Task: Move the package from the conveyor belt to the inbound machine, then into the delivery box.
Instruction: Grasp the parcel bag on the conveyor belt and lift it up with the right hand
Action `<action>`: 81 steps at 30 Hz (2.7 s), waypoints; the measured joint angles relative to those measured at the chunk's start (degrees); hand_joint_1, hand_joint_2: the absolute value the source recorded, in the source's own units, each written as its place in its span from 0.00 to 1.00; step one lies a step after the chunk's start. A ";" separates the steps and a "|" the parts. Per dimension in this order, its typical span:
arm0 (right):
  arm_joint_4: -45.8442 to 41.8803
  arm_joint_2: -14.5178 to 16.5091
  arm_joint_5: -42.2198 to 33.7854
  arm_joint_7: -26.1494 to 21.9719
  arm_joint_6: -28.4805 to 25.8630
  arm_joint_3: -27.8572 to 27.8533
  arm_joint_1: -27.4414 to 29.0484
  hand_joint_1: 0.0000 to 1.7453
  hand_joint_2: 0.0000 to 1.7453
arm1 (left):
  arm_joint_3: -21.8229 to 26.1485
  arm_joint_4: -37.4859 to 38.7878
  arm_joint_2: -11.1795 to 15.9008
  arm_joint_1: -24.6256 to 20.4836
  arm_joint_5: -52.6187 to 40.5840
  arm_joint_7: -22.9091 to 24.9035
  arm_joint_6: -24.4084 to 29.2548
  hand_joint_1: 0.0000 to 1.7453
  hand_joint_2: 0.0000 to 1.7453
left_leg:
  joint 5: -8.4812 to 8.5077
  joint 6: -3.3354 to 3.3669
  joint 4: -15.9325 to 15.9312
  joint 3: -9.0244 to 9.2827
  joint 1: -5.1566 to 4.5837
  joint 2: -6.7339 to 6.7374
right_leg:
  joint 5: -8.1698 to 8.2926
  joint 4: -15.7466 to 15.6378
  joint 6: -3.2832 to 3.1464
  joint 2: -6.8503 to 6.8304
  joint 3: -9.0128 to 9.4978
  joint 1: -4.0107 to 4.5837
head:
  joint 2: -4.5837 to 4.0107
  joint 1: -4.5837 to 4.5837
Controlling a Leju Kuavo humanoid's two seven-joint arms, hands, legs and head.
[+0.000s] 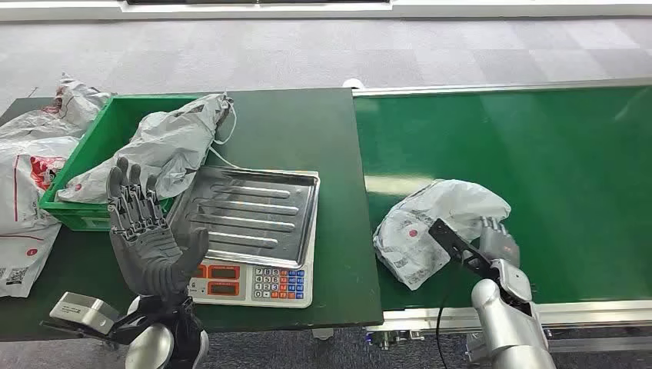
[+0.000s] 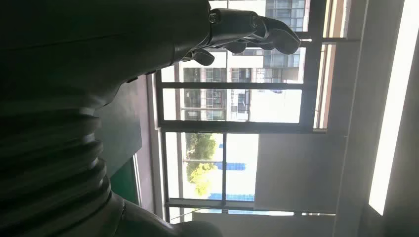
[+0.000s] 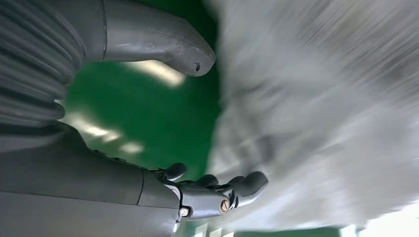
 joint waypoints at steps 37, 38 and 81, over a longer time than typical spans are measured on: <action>4.31 0.83 -1.33 -0.35 7.31 12.44 1.27 0.00 1.00 | 1.49 2.81 -1.23 -2.48 -1.73 0.00 -2.81 0.00 1.00 | 0.00 0.00 0.00 0.01 0.02 0.19 | 0.00 0.02 -0.01 0.16 -0.03 0.02 | 0.00 -0.01; 4.70 1.06 -1.13 -0.89 7.47 13.28 1.26 0.00 1.00 | 1.48 3.06 -1.28 -2.70 -1.73 0.00 -2.81 0.00 1.00 | 0.00 -0.01 0.00 0.04 0.02 0.27 | 0.00 0.02 -0.01 0.23 -0.02 0.02 | 0.00 -0.01; -19.92 7.61 -8.55 2.59 -26.76 22.32 12.84 1.00 1.00 | 1.47 -3.99 -1.72 5.20 -2.78 0.00 -1.21 0.00 1.00 | -0.08 -0.05 -0.08 -0.01 0.12 0.42 | 0.01 0.03 -0.11 0.40 -0.16 0.13 | 0.00 0.00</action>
